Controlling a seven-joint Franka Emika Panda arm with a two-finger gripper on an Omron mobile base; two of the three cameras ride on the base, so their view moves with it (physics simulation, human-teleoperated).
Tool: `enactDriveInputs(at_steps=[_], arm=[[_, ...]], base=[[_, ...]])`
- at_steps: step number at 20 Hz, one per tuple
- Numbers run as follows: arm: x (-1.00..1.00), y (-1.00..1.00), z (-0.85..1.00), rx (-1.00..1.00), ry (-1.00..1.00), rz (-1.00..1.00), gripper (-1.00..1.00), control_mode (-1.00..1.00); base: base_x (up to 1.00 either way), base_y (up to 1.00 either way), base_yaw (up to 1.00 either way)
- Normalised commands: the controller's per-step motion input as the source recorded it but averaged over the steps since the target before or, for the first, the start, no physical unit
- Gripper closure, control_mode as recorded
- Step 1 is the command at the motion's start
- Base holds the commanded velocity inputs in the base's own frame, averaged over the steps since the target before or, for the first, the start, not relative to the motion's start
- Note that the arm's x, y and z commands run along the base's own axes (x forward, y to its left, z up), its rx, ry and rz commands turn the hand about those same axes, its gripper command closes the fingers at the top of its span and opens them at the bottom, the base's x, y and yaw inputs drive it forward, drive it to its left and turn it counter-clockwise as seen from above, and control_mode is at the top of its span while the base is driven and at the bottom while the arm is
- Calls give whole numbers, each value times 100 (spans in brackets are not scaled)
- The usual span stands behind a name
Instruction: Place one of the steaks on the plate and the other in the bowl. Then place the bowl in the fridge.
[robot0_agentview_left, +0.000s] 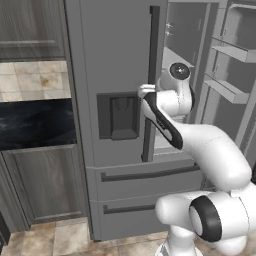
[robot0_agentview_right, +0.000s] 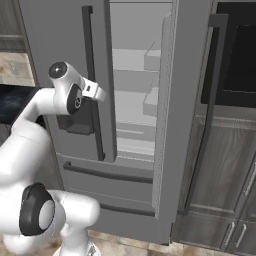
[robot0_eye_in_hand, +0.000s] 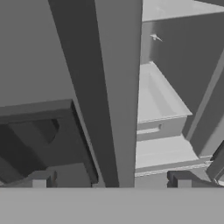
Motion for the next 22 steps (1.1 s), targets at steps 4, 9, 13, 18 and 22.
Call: enactDriveInputs(at_steps=[4,9,13,18,22], arm=[[62,8,0,0,0,0,-100,-100],[47,1,-1,0,0,0,-100,-100],[41,0,0,0,0,0,-100,-100],[27,0,-13,-2,-7,0,-100,-100],[21,0,-3,0,-6,0,-100,-100]], base=[[0,0,0],[0,0,0],[0,0,0],[0,0,0],[0,0,0]])
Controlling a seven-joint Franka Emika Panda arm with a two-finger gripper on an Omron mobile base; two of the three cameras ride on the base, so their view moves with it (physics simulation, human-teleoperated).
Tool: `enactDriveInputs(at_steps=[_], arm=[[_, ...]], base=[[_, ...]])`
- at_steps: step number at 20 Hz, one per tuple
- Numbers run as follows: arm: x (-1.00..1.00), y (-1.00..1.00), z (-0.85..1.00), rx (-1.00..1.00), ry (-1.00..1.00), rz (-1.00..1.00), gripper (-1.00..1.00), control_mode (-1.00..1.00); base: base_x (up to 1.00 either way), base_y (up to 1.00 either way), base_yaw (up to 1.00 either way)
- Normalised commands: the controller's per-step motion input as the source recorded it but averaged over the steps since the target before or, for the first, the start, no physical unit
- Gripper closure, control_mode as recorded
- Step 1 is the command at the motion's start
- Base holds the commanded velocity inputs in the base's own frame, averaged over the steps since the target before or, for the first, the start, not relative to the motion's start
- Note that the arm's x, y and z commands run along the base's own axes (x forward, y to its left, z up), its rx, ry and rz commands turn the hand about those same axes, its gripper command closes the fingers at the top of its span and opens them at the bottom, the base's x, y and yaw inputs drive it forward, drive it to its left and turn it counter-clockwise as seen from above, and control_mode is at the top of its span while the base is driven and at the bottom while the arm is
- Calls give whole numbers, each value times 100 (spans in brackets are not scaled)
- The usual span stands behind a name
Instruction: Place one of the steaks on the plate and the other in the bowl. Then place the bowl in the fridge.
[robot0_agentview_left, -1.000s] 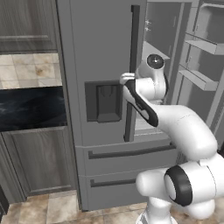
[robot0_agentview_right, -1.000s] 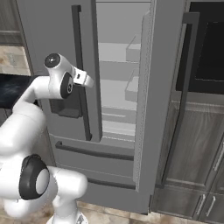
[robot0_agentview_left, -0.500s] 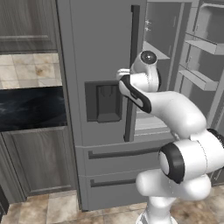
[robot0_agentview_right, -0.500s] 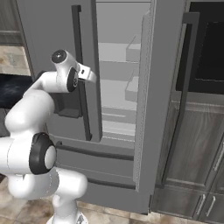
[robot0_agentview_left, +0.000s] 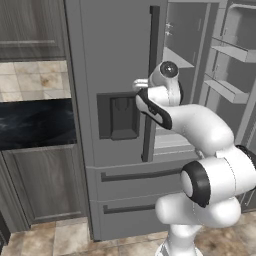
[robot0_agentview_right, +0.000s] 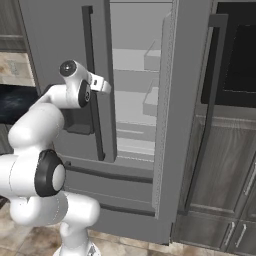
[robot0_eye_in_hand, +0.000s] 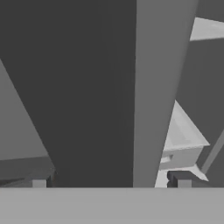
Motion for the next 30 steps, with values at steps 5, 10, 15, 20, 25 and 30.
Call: enactDriveInputs(at_steps=[5,10,15,20,25,30], arm=[[9,0,0,0,1,0,100,-100],[0,0,0,0,0,0,100,-100],[-19,3,0,-1,1,-3,100,-100],[-49,20,0,-11,0,-8,100,-100],[-62,53,0,-20,2,-5,100,-100],[-57,60,0,-9,3,-20,100,-100]], base=[[0,0,0],[0,0,0],[0,0,0],[0,0,0],[0,0,0],[0,0,0]])
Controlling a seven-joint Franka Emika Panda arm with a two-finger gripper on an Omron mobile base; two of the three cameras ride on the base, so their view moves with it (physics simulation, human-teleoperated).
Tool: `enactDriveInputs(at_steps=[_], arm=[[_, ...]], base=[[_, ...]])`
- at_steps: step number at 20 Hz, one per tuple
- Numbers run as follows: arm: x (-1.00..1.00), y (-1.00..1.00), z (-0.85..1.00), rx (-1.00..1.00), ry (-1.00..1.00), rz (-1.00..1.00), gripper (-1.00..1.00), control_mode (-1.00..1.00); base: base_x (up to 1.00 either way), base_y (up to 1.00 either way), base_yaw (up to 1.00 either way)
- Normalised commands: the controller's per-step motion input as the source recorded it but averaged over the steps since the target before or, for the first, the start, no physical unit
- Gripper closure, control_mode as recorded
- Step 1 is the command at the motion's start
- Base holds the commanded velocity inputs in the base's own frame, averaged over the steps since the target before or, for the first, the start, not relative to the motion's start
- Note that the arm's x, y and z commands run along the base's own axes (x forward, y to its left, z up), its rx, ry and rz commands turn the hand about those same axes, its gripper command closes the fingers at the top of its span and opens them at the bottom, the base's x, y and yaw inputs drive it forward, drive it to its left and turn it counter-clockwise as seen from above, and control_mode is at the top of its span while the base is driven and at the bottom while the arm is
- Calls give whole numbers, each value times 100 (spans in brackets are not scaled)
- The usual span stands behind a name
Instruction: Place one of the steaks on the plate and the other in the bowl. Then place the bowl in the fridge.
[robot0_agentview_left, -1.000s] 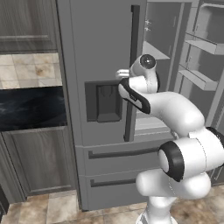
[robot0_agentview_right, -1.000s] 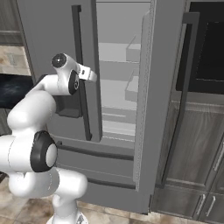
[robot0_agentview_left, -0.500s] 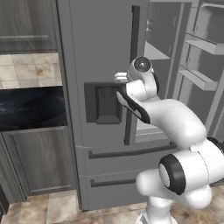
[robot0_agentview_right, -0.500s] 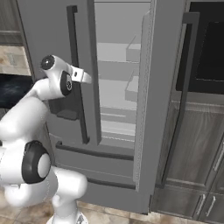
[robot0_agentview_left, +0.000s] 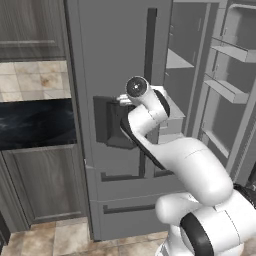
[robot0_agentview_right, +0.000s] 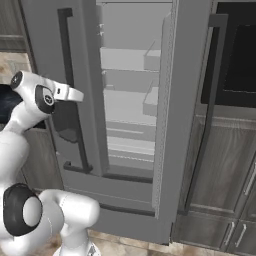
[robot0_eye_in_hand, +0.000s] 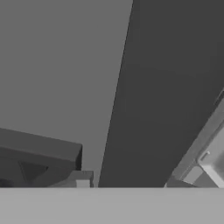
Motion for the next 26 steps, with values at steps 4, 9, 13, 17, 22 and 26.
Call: enactDriveInputs(at_steps=[4,9,13,17,22,26], arm=[[-61,59,0,-2,0,-19,100,-100],[-60,69,-2,-6,0,-18,100,-100],[-56,79,-2,-12,0,-19,100,-100],[-33,60,0,-7,0,-19,100,-100],[-11,17,0,-1,0,-9,-100,-100],[4,0,-4,1,0,0,-100,-100]], base=[[0,0,0],[0,0,0],[0,0,0],[0,0,0],[0,0,0],[0,0,0]])
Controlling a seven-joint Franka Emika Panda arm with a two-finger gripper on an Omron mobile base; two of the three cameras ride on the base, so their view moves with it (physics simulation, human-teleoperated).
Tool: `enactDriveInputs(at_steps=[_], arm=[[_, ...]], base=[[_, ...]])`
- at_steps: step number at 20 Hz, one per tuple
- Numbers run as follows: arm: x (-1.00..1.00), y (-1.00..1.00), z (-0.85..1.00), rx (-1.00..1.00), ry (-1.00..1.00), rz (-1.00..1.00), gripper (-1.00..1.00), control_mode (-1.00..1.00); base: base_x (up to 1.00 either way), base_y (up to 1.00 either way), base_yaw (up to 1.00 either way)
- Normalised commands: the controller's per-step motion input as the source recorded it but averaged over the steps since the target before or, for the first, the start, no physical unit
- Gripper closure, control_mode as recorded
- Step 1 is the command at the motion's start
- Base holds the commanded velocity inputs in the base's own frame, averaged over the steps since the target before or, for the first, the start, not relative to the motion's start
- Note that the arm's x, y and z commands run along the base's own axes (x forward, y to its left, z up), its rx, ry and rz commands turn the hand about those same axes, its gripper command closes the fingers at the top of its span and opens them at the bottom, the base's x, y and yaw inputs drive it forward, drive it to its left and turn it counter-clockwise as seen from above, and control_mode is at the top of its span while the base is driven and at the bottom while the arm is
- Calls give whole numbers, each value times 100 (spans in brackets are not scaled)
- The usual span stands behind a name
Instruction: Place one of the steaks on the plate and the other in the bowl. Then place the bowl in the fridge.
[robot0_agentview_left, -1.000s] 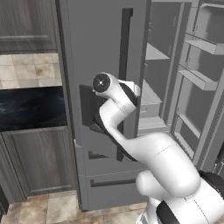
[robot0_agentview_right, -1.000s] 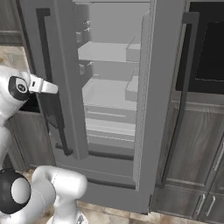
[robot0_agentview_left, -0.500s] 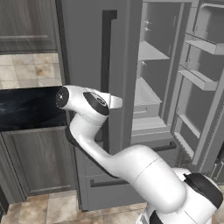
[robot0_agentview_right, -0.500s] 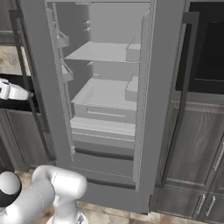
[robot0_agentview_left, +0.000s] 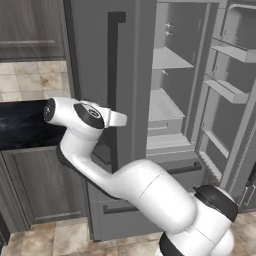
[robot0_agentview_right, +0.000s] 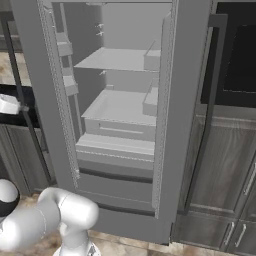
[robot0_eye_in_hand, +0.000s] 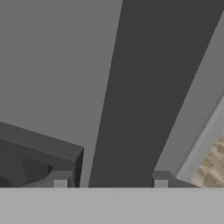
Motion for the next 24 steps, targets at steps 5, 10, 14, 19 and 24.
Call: enactDriveInputs(at_steps=[5,10,14,19,24], arm=[[6,3,-15,2,-1,0,-100,-100],[-18,21,-8,0,0,-1,-100,-100],[-61,4,0,0,0,0,-100,-100],[-90,-36,-6,3,-3,0,-100,-100],[-41,-100,-1,36,0,0,-100,-100]], base=[[0,0,0],[0,0,0],[0,0,0],[0,0,0],[0,0,0]])
